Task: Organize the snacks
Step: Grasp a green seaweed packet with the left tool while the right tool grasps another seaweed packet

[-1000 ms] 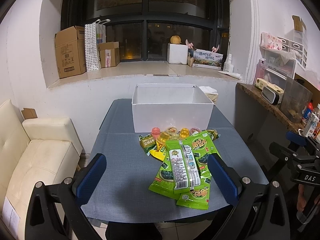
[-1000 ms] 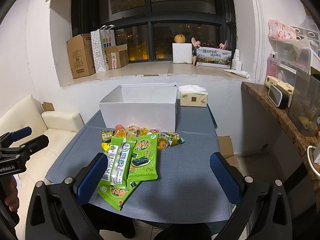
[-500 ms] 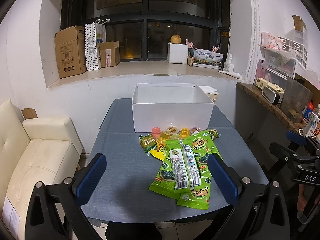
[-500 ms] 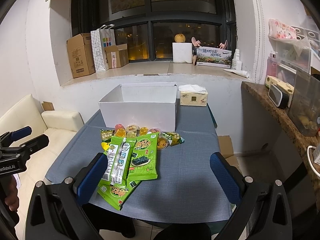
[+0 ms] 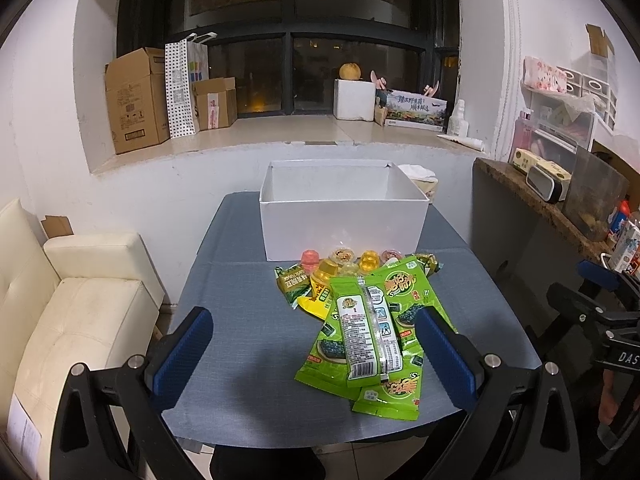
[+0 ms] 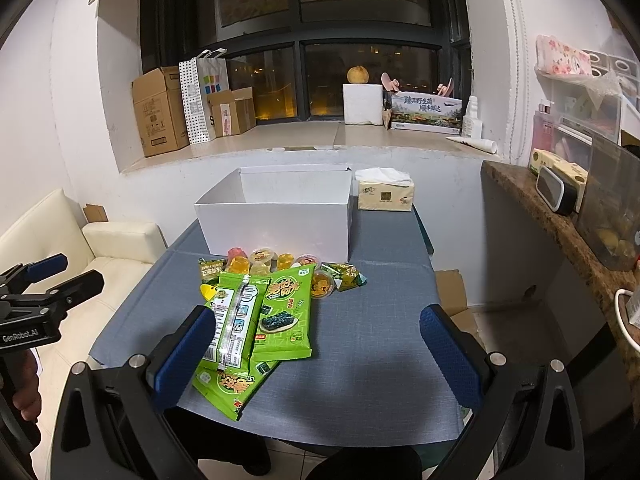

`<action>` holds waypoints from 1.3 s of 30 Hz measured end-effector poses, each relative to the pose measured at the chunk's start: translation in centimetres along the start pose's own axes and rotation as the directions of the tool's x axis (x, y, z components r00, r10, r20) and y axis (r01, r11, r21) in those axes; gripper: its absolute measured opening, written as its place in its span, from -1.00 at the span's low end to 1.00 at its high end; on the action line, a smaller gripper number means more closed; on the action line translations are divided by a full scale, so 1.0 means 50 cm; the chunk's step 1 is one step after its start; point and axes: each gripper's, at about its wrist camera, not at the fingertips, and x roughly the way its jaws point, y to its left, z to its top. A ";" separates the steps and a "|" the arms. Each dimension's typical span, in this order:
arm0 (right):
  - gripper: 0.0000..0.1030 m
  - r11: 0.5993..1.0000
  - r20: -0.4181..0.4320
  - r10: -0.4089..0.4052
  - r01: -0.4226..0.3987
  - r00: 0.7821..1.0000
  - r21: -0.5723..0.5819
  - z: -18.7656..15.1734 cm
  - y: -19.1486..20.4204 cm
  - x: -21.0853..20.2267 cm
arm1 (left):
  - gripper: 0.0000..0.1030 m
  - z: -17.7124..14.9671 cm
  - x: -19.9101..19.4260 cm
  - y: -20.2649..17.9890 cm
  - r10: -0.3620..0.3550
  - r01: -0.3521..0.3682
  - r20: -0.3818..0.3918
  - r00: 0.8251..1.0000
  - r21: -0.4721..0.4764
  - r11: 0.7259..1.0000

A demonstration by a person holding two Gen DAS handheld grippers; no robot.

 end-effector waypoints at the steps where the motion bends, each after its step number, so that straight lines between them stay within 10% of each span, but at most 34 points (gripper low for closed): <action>1: 1.00 1.000 -0.001 0.000 0.000 1.000 0.003 0.000 -0.002 0.001 | 1.00 0.000 0.006 -0.002 -0.002 0.002 -0.004 1.000 0.001 1.000; 15: 1.00 0.998 -0.062 -0.014 0.018 0.998 0.067 -0.037 -0.048 0.039 | 1.00 -0.022 0.303 -0.075 -0.021 0.020 -0.249 0.968 -0.006 1.000; 22: 1.00 0.996 -0.102 -0.028 0.037 0.994 0.087 -0.055 -0.068 0.059 | 1.00 -0.043 0.416 -0.133 0.092 -0.071 -0.340 0.936 0.074 0.995; 26: 1.00 0.994 -0.118 -0.007 0.020 0.993 0.106 -0.062 -0.078 0.067 | 0.94 -0.051 0.426 -0.133 0.064 -0.048 -0.342 0.937 0.054 0.997; 30: 1.00 0.992 -0.140 0.021 -0.003 0.990 0.125 -0.065 -0.079 0.083 | 0.40 -0.049 0.421 -0.122 0.059 -0.044 -0.339 0.939 0.051 0.998; 39: 1.00 0.996 -0.188 0.028 -0.012 0.982 0.088 -0.075 -0.049 0.128 | 0.38 -0.017 0.365 -0.078 -0.029 0.028 -0.275 0.961 -0.005 1.000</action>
